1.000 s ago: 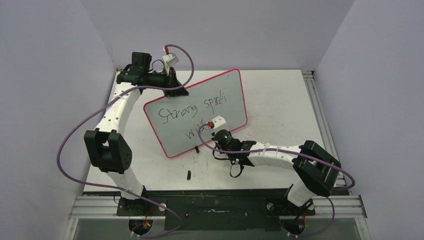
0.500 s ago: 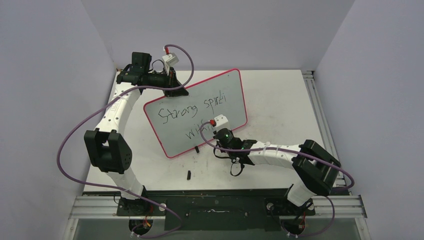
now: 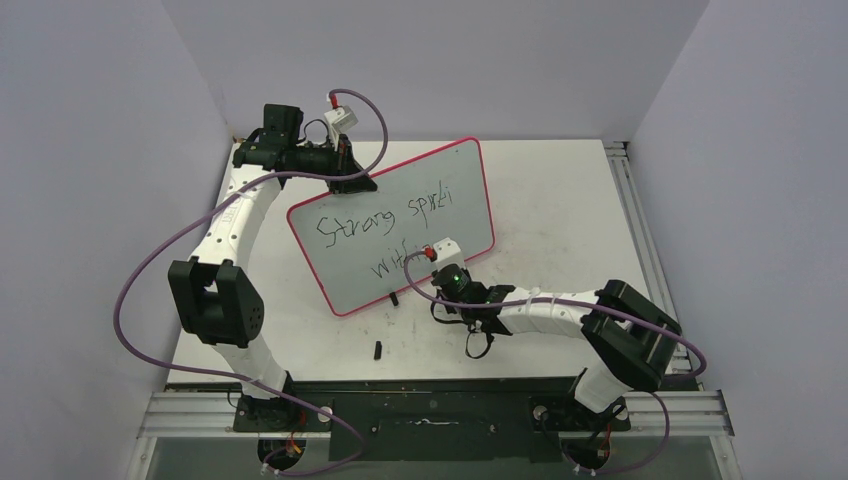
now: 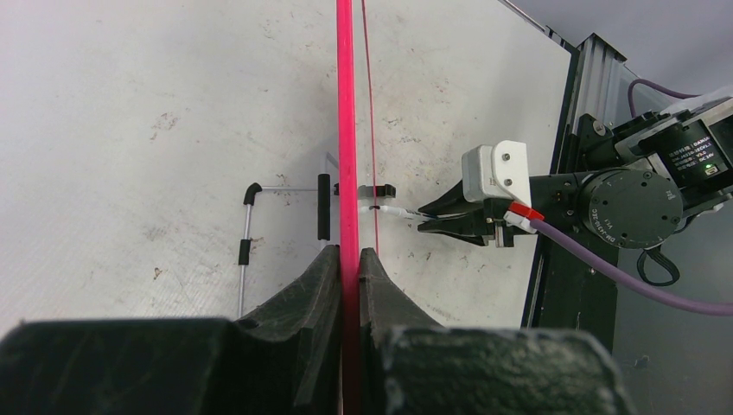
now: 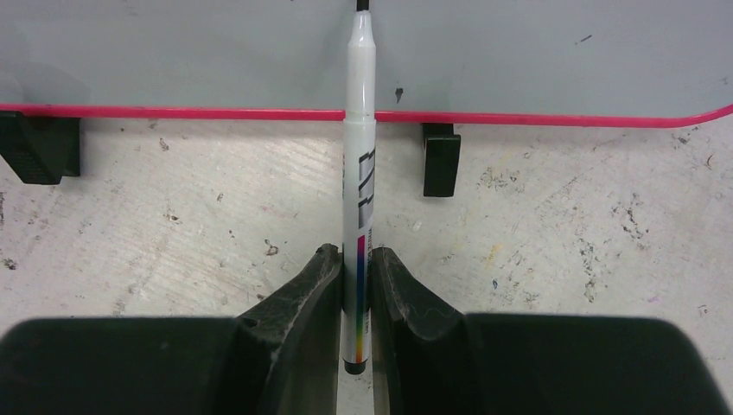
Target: Write a sentence on the whiteboard
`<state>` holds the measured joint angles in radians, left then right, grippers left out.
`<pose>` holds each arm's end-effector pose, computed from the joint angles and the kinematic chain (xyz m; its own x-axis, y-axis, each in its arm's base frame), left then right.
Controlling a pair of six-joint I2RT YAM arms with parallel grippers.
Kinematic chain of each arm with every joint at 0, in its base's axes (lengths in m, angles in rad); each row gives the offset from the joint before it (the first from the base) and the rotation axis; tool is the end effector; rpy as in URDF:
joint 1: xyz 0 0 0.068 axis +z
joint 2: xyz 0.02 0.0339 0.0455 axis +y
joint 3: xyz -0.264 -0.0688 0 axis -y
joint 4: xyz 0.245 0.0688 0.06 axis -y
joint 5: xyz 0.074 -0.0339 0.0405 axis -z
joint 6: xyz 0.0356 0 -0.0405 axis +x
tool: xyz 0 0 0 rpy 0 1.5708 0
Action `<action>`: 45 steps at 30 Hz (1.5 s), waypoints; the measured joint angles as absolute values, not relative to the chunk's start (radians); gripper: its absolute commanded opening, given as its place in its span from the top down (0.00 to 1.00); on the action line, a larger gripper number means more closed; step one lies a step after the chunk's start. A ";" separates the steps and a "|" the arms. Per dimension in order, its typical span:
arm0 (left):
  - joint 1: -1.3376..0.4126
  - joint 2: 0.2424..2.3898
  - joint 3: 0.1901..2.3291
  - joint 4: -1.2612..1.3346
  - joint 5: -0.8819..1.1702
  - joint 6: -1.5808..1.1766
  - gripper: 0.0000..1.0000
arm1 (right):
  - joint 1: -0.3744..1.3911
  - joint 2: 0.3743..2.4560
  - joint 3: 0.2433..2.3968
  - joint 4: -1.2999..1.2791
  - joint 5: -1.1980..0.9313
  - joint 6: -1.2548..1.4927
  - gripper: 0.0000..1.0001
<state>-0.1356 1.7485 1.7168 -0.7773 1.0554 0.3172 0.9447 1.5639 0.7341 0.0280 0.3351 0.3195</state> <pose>0.3690 -0.0816 0.3593 -0.4748 0.2199 -0.8522 0.8523 0.3563 -0.3829 0.1868 0.2384 0.1599 -0.5981 -0.3208 -0.7344 -0.4670 0.8842 -0.0059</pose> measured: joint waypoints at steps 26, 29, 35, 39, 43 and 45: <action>-0.136 1.748 1.716 -0.777 1.055 0.317 1.00 | 0.974 1.505 0.720 0.024 0.423 0.330 0.95; -0.136 1.748 1.716 -0.777 1.055 0.317 1.00 | 0.968 1.510 0.720 0.027 0.422 0.327 0.95; -0.136 1.748 1.716 -0.777 1.055 0.317 1.00 | 0.961 1.535 0.719 0.032 0.418 0.325 0.95; -0.136 1.748 1.716 -0.777 1.055 0.317 1.00 | 0.955 1.541 0.719 0.036 0.417 0.323 0.95; -0.136 1.748 1.716 -0.777 1.055 0.317 1.00 | 0.952 1.549 0.719 0.047 0.411 0.318 0.95; -0.136 1.748 1.716 -0.777 1.055 0.317 1.00 | 0.949 1.555 0.719 0.050 0.409 0.311 0.95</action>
<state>-0.1356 1.7485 1.7164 -0.7773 1.0554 0.3172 0.9485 1.5547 0.7193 0.0502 0.4091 0.3111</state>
